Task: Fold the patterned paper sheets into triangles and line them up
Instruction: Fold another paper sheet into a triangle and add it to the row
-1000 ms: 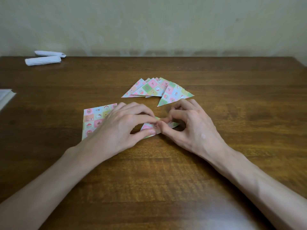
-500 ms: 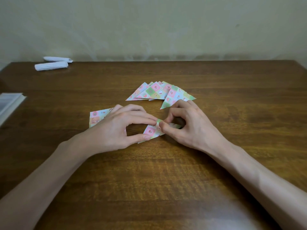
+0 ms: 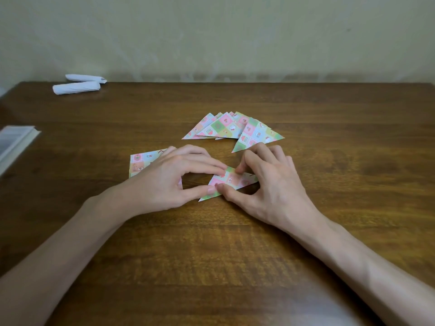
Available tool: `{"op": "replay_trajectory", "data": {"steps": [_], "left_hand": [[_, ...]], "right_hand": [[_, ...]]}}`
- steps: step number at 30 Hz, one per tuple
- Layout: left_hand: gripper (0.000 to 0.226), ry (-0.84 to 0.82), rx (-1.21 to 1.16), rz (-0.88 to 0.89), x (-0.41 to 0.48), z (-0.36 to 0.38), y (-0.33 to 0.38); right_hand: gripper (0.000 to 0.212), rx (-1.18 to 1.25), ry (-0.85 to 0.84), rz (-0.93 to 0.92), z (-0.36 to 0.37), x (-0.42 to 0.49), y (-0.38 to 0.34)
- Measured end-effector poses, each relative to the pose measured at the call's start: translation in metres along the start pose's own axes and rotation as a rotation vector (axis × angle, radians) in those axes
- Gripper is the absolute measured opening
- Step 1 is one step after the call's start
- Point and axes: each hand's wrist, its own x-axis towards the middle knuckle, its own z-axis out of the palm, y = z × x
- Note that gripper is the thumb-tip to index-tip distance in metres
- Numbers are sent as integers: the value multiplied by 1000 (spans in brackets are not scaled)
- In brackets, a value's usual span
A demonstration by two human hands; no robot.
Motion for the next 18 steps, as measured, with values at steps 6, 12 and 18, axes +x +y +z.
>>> {"op": "replay_trajectory", "data": {"steps": [6, 12, 18], "left_hand": [[44, -44, 15, 13, -1, -4, 1], [53, -154, 20, 54, -2, -12, -2], [56, -196, 35, 67, -1, -16, -4]], "right_hand": [[48, -70, -8, -8, 0, -1, -2], [53, -96, -11, 17, -1, -4, -8], [57, -145, -48, 70, -5, -3, -18]]}}
